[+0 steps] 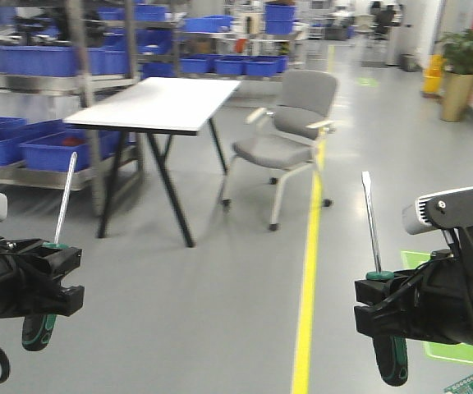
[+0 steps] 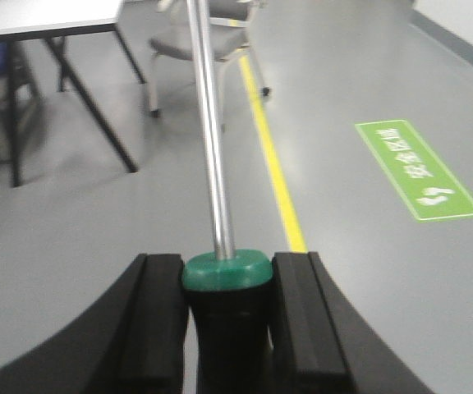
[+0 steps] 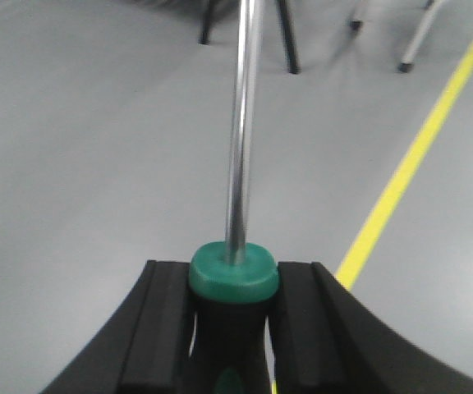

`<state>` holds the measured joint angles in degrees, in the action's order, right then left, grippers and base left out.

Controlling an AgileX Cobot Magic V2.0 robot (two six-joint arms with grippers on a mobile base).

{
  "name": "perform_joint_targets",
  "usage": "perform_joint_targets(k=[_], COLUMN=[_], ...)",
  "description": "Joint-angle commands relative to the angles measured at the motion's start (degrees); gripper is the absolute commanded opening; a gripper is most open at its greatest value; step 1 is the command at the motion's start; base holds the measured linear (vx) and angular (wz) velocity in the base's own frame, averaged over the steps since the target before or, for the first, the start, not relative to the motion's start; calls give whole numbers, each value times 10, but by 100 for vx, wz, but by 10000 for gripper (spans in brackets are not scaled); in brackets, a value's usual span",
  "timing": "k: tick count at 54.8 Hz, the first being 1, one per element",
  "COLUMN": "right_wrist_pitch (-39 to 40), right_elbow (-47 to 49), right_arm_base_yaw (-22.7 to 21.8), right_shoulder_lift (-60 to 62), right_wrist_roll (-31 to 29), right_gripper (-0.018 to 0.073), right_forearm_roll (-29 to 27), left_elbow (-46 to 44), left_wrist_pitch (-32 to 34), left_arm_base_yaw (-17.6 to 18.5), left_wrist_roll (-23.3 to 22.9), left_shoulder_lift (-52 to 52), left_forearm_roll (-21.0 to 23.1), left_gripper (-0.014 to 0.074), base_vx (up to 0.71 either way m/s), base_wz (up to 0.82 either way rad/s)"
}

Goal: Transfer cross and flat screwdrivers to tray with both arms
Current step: 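Drive the base through the warehouse holding both screwdrivers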

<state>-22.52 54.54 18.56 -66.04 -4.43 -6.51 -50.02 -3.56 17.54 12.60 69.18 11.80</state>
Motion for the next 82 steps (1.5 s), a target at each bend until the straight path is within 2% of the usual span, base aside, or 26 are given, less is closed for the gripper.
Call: perform_joint_targets(k=[1,18,35,56,82], right_wrist_pitch=[49,48,48,49,49], right_elbow=[19,19,19,19,19], right_arm_base_yaw=[0,0,0,0,0], right_shoulder_lift=[13,13,13,13,13], right_wrist_roll=[-2,-2,-2,-2,-2], right_gripper=[-8,-8,-8,-8,-8], right_forearm_roll=[0,0,0,0,0], left_elbow=[-18,-18,-18,-18,-18], left_wrist_pitch=[54,54,54,54,54], left_arm_base_yaw=[3,3,3,3,3], left_wrist_roll=[-4,-4,-4,-4,-4], left_shoulder_lift=[-15,-15,-15,-15,-15], left_forearm_roll=[6,6,6,6,6], left_gripper=[0,0,0,0,0], base_vx=[28,31,39,47,53], base_wz=[-63,-47,-10,23,47])
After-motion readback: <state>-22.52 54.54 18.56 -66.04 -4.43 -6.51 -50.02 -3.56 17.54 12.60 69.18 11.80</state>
